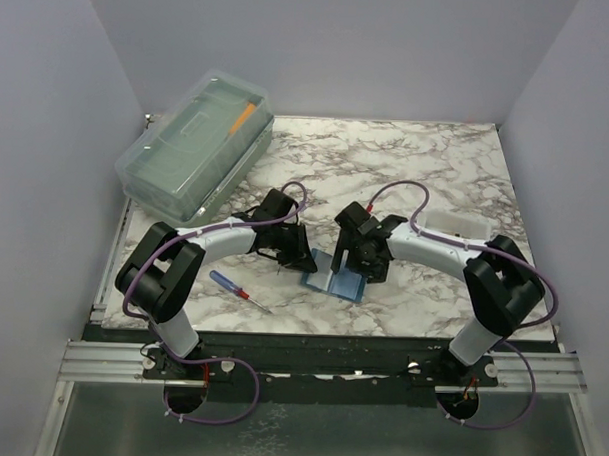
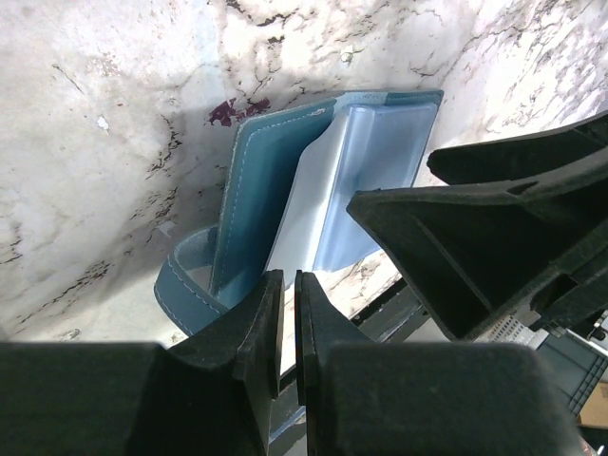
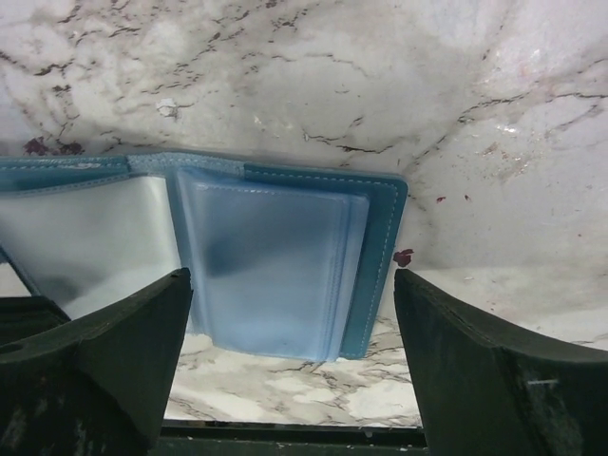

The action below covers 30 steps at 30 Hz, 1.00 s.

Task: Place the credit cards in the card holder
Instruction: Open the card holder at the center of the board.

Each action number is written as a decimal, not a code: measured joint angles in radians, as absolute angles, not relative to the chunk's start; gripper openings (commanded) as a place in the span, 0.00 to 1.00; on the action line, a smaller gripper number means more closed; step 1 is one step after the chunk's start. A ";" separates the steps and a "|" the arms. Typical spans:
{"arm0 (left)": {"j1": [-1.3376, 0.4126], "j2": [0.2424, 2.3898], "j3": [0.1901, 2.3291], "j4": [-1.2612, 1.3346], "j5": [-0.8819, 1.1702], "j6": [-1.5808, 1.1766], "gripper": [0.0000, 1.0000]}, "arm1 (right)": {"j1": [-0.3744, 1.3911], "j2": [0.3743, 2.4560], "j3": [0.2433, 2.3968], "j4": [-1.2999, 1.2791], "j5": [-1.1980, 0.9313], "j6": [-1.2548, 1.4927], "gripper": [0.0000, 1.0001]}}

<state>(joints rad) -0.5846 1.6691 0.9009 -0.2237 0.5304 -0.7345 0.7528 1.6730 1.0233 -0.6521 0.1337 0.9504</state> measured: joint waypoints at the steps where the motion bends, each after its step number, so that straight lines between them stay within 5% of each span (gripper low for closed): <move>1: -0.585 1.669 0.901 -0.224 0.530 -0.735 0.16 | 0.753 1.666 1.023 -0.653 0.135 0.949 0.97; 11: -0.585 1.677 0.902 -0.223 0.535 -0.708 0.30 | 0.691 1.469 1.123 -0.755 0.206 0.847 1.00; 23: -0.588 1.826 1.053 -0.366 0.568 -0.572 0.43 | -0.005 1.348 1.192 -0.734 0.120 0.470 1.00; 30: -0.591 1.874 1.151 -0.474 0.552 -0.552 0.45 | -0.170 1.436 1.181 -0.715 0.049 0.355 1.00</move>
<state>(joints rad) -0.5911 1.8744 1.1507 -0.4744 0.5518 -0.5518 -0.1696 1.4364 1.1812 -0.7147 0.0490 0.3546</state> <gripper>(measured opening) 0.441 0.996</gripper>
